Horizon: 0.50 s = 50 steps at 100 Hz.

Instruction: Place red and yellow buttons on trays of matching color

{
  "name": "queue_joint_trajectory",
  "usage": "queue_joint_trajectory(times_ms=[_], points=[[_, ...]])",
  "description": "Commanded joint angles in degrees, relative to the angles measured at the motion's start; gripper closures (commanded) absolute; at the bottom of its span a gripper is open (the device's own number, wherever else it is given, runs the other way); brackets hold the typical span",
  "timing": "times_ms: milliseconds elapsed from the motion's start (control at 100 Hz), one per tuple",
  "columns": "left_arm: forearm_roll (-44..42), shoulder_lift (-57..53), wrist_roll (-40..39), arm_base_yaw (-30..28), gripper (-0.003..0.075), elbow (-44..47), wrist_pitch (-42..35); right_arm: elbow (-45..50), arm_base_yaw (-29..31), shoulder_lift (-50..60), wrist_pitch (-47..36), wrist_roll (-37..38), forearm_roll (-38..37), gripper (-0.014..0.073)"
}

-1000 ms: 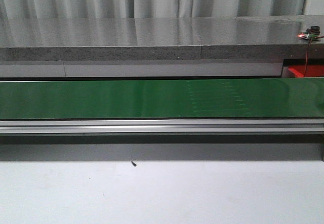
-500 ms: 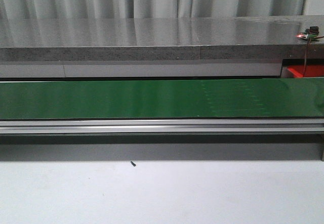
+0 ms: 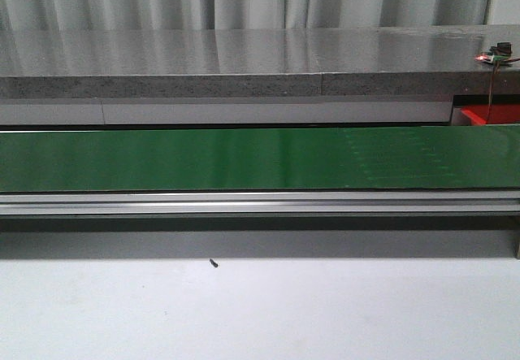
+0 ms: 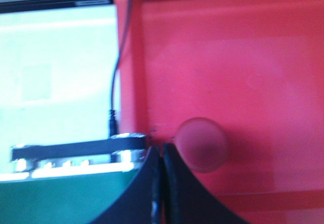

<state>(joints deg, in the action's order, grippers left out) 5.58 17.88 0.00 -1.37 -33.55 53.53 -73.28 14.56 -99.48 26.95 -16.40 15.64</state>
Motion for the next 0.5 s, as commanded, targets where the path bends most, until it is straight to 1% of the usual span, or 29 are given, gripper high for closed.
queue_joint_trajectory(times_ms=[0,280,490], points=[[0.8,0.6,0.0,0.5,0.074,-1.3,-3.6,1.0,-1.4,6.1,-3.8,-1.0,0.6,0.0708],[0.8,0.6,0.0,0.5,0.074,-1.3,-3.6,8.5,-7.5,17.2,-3.9,-1.0,0.3,0.0712],[0.8,0.6,0.0,0.5,0.074,-1.3,-3.6,16.5,-8.6,26.0,-6.4,-1.0,0.2,0.0712]])
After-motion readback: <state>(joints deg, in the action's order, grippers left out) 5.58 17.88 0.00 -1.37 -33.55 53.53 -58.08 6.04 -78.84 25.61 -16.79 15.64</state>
